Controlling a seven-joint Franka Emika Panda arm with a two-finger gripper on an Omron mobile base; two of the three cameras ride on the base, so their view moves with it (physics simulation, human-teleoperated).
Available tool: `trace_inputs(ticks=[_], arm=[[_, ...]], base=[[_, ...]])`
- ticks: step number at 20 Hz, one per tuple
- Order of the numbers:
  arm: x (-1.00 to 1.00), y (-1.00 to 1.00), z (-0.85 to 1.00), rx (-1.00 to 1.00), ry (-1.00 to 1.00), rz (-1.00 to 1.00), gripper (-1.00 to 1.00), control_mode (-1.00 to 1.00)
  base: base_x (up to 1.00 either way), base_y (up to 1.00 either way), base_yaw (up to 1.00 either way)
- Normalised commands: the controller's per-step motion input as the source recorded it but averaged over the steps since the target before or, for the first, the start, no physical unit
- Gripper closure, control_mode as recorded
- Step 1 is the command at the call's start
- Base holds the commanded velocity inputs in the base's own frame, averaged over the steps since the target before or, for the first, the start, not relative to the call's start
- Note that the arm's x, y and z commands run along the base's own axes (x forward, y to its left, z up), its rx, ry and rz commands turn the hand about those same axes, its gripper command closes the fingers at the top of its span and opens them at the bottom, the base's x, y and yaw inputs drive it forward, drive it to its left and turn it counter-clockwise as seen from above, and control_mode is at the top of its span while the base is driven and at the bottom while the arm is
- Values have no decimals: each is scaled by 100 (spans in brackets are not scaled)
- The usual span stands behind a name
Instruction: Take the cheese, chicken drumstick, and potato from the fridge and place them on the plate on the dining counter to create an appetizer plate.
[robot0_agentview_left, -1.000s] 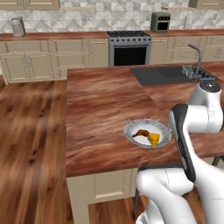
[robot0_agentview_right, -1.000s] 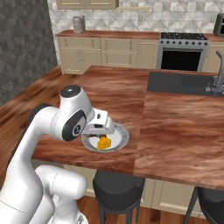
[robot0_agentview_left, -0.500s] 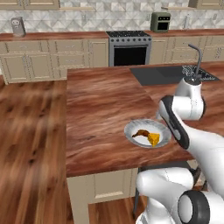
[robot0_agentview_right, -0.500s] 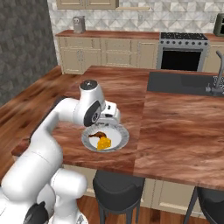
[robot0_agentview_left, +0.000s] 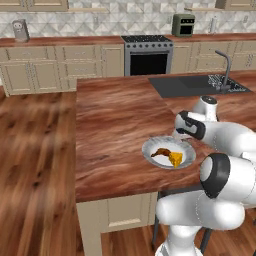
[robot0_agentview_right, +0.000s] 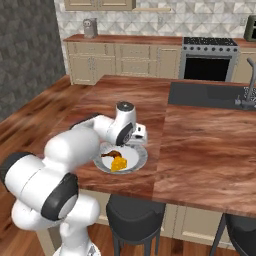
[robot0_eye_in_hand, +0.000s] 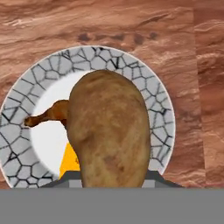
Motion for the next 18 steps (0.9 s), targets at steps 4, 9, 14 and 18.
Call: trace_inputs(ticks=[4, 9, 14, 18], arm=[[47, 0, -63, 2, 3, 2, 100, -100], [39, -1, -53, 1, 2, 0, 100, -100], [13, -2, -41, 0, 0, 0, 100, -100], [17, 0, -32, 0, 0, 0, 100, -100]], base=[[0, 0, 0], [0, 0, 0], [0, 0, 0], [0, 0, 0]])
